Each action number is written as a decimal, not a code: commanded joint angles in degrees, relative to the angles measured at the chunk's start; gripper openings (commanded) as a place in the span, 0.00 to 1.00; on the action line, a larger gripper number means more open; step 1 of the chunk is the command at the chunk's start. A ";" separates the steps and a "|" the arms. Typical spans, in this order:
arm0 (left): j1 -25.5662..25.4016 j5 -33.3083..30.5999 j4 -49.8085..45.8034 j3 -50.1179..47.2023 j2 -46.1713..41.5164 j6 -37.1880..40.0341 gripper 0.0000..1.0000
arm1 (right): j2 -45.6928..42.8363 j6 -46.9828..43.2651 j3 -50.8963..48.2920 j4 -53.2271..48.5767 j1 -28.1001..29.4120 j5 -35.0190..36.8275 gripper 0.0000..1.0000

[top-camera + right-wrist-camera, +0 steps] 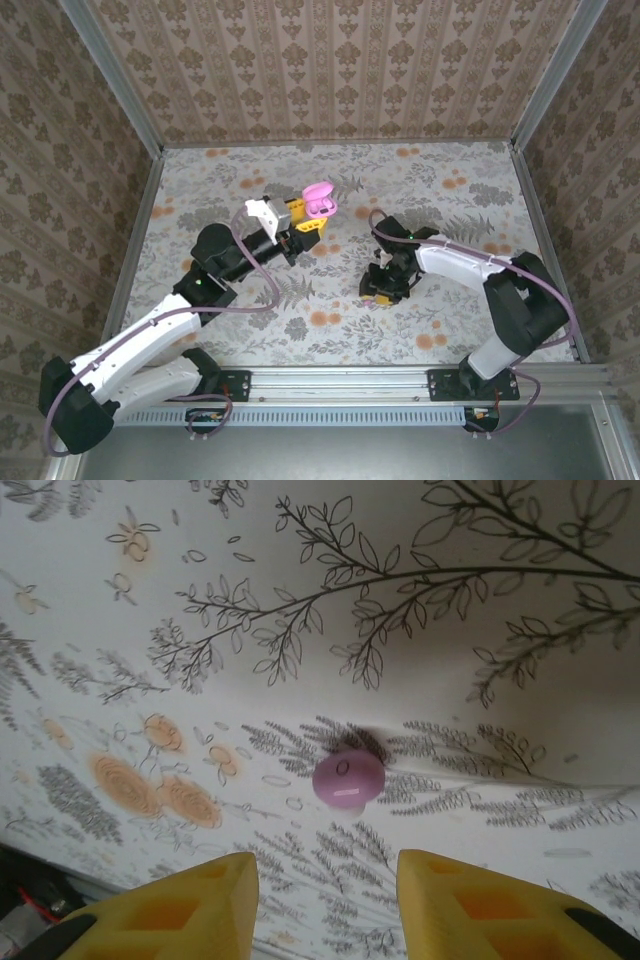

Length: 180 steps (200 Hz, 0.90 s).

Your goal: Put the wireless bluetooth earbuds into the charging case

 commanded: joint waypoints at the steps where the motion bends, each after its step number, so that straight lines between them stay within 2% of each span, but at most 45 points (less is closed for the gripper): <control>1: 0.16 -0.65 0.03 -0.31 -1.41 1.22 0.36 | 2.89 1.35 0.38 1.09 1.05 1.47 0.43; 109: 0.08 -0.86 -0.47 -0.11 -1.39 1.37 0.36 | 11.08 -2.54 8.47 -1.91 4.17 3.76 0.36; 180: -0.06 -1.19 -0.11 -0.13 -1.31 0.29 0.36 | 11.33 -6.05 10.71 -7.83 5.68 11.74 0.35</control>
